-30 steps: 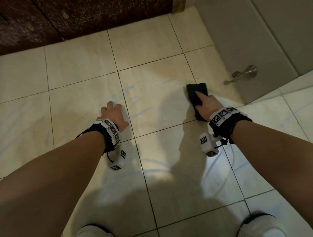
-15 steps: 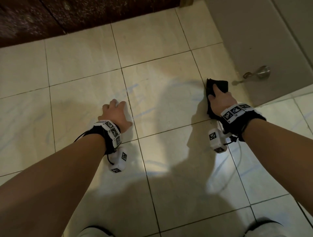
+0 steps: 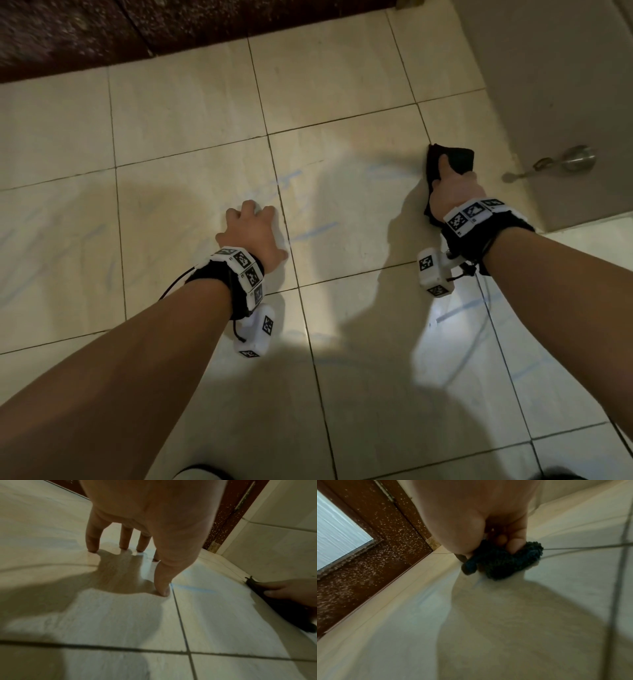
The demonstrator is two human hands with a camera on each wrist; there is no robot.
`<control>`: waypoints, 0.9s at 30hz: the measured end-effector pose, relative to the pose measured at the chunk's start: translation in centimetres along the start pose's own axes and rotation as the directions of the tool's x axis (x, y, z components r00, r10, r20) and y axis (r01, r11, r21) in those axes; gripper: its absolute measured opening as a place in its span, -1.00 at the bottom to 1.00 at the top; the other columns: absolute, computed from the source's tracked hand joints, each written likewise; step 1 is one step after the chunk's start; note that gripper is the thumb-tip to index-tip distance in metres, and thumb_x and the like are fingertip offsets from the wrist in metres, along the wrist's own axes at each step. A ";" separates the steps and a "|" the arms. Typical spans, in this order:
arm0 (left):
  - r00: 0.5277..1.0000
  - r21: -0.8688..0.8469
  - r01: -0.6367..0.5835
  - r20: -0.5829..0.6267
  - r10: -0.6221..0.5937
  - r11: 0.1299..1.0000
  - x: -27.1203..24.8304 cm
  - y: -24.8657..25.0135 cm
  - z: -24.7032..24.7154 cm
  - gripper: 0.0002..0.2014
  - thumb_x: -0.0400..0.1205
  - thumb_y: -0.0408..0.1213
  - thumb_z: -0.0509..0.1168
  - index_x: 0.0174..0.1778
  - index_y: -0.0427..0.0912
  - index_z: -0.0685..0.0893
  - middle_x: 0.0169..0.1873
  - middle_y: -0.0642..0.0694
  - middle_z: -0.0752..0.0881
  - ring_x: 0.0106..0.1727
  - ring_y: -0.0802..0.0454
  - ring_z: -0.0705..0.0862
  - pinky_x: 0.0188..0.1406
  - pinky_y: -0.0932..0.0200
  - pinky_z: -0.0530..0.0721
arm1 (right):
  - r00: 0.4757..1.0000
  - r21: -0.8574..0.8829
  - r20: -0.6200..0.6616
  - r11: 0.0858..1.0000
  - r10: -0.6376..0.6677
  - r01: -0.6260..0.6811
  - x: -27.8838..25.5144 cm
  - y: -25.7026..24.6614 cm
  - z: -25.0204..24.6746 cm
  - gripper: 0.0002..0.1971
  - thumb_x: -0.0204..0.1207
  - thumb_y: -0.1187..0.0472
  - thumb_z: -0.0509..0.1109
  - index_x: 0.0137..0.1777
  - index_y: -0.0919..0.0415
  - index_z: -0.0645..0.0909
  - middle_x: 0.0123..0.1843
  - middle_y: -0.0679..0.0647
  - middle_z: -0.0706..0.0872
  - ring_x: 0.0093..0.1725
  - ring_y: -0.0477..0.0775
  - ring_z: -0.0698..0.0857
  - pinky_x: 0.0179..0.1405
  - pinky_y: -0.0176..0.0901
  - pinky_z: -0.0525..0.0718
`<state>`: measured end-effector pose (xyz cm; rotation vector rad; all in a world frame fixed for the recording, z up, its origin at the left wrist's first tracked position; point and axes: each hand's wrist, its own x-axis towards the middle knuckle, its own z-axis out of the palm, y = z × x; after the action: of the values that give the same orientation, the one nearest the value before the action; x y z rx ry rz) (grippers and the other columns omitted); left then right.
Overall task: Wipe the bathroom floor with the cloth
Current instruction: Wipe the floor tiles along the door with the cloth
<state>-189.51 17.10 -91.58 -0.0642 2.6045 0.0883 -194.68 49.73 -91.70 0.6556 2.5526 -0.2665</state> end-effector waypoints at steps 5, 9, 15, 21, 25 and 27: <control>1.000 0.012 0.007 -0.013 -0.007 1.000 -0.1 0.2 -0.1 -0.23 0.41 0.11 0.51 0.52 0.10 0.36 0.52 -0.05 0.27 0.46 -0.22 0.26 0.07 -0.17 0.55 | 0.967 -0.040 0.099 0.970 -0.235 0.240 -0.9 -4.9 0.6 -0.33 0.74 0.19 0.08 0.75 -0.19 -0.12 0.60 0.43 0.22 0.30 0.50 0.54 0.19 0.09 0.56; 1.000 -0.005 0.003 0.008 -0.003 1.000 0.0 0.2 -0.3 -0.25 0.41 0.10 0.51 0.50 0.09 0.36 0.52 -0.05 0.25 0.47 -0.22 0.24 0.10 -0.20 0.55 | 0.899 -0.091 0.211 0.908 -0.385 0.410 -4.1 -9.6 2.7 -0.26 0.67 0.24 0.11 0.74 -0.25 -0.13 0.66 0.34 0.11 0.25 0.47 0.59 0.23 0.15 0.62; 1.000 -0.020 -0.002 0.026 0.002 1.000 0.0 0.2 -0.2 -0.24 0.44 0.08 0.51 0.52 0.07 0.34 0.54 -0.07 0.23 0.49 -0.24 0.21 0.17 -0.21 0.57 | 0.871 -0.158 0.256 0.871 -0.419 0.465 -4.7 -10.5 3.8 -0.18 0.64 0.26 0.22 0.72 -0.31 -0.13 0.55 0.25 0.24 0.17 0.37 0.62 0.01 0.07 0.63; 0.998 -0.013 -0.007 0.060 0.008 1.000 0.0 -0.1 -0.1 -0.16 0.50 0.09 0.46 0.65 0.09 0.19 0.64 -0.09 0.09 0.58 -0.25 0.12 0.33 -0.23 0.50 | 0.906 -0.068 0.163 0.911 -0.392 0.406 -0.8 -6.5 1.8 -0.29 0.71 0.22 0.14 0.72 -0.28 -0.08 0.61 0.33 0.26 0.28 0.43 0.60 0.29 0.20 0.64; 0.997 -0.007 -0.008 0.080 0.009 1.000 0.2 0.1 -0.3 -0.16 0.51 0.09 0.46 0.64 0.09 0.18 0.66 -0.09 0.06 0.60 -0.27 0.09 0.36 -0.24 0.49 | 0.969 -0.066 0.105 0.971 -0.224 0.231 2.0 0.3 -0.2 -0.35 0.74 0.19 0.05 0.71 -0.34 -0.09 0.66 0.33 0.19 0.37 0.48 0.53 0.37 0.23 0.59; 0.996 -0.004 -0.003 0.091 0.003 1.000 0.2 0.3 -0.5 -0.17 0.51 0.08 0.47 0.63 0.08 0.19 0.66 -0.10 0.05 0.60 -0.27 0.09 0.38 -0.24 0.47 | 0.983 -0.067 0.083 0.984 -0.162 0.168 2.4 3.0 -0.9 -0.34 0.74 0.18 0.06 0.71 -0.34 -0.11 0.62 0.34 0.24 0.31 0.45 0.56 0.36 0.27 0.59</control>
<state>-189.98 17.35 -91.23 -0.0562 2.5138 0.0951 -195.40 53.55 -92.36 0.3985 2.5314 -0.2476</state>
